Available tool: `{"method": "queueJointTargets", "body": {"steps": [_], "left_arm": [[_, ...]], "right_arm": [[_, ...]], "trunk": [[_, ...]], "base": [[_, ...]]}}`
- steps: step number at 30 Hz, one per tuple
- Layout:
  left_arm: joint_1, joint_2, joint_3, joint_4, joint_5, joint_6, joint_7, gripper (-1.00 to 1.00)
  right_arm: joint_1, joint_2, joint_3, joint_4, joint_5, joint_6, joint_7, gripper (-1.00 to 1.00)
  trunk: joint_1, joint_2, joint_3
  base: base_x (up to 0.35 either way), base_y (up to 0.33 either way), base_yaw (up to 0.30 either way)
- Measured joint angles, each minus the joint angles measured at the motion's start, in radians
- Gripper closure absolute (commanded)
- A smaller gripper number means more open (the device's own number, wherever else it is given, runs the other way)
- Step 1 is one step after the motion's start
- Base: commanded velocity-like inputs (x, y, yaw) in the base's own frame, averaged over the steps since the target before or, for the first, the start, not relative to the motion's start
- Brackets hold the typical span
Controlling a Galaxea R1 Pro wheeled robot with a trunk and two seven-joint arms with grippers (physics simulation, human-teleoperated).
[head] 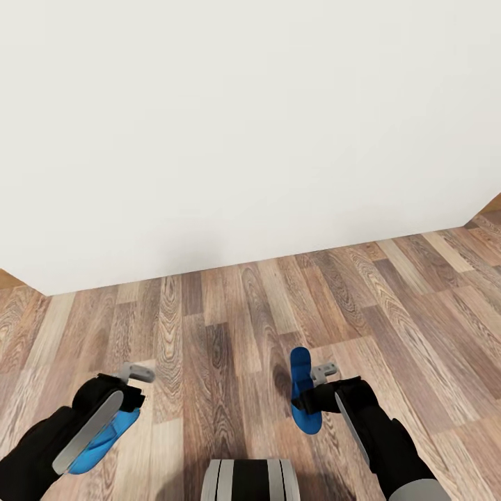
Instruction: In the bedroom, move the book from the bed onto either nightstand, and place the two sandals side by side next to the bed.
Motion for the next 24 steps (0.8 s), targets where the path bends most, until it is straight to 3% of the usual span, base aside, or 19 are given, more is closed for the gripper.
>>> {"method": "queueJointTargets", "body": {"steps": [4, 5, 11, 21, 24], "left_arm": [[0.000, 0.064, 0.000, -0.004, 0.000, 0.000, -0.084, -1.00], [0.000, 0.064, 0.000, -0.004, 0.001, 0.000, -0.084, -1.00], [0.000, 0.128, 0.000, -0.003, -0.002, 0.000, -0.180, -1.00], [0.005, 0.176, -0.003, -0.006, -0.001, 0.000, -0.227, -1.00], [0.007, 0.189, -0.019, -0.004, -0.002, 0.000, -0.251, -1.00]], "right_arm": [[0.000, -0.001, -0.002, 0.000, 0.000, 0.000, 0.001, 1.00], [0.000, -0.001, -0.002, 0.000, 0.000, 0.000, 0.001, 1.00], [0.000, -0.003, -0.003, 0.000, 0.000, 0.000, 0.001, 1.00], [0.000, -0.005, -0.003, -0.001, -0.001, 0.000, 0.001, 1.00], [0.000, -0.006, -0.003, -0.001, 0.000, 0.000, 0.001, 1.00]], "trunk": [[0.000, 0.000, 0.000], [0.000, 0.000, 0.000], [0.000, 0.000, 0.000], [0.000, 0.000, 0.000], [0.000, 0.000, 0.000]], "base": [[0.000, 0.000, 0.000], [0.000, 0.000, 0.000], [0.000, 0.000, 0.000], [0.000, 0.000, 0.000], [0.000, 0.000, 0.000]]}}
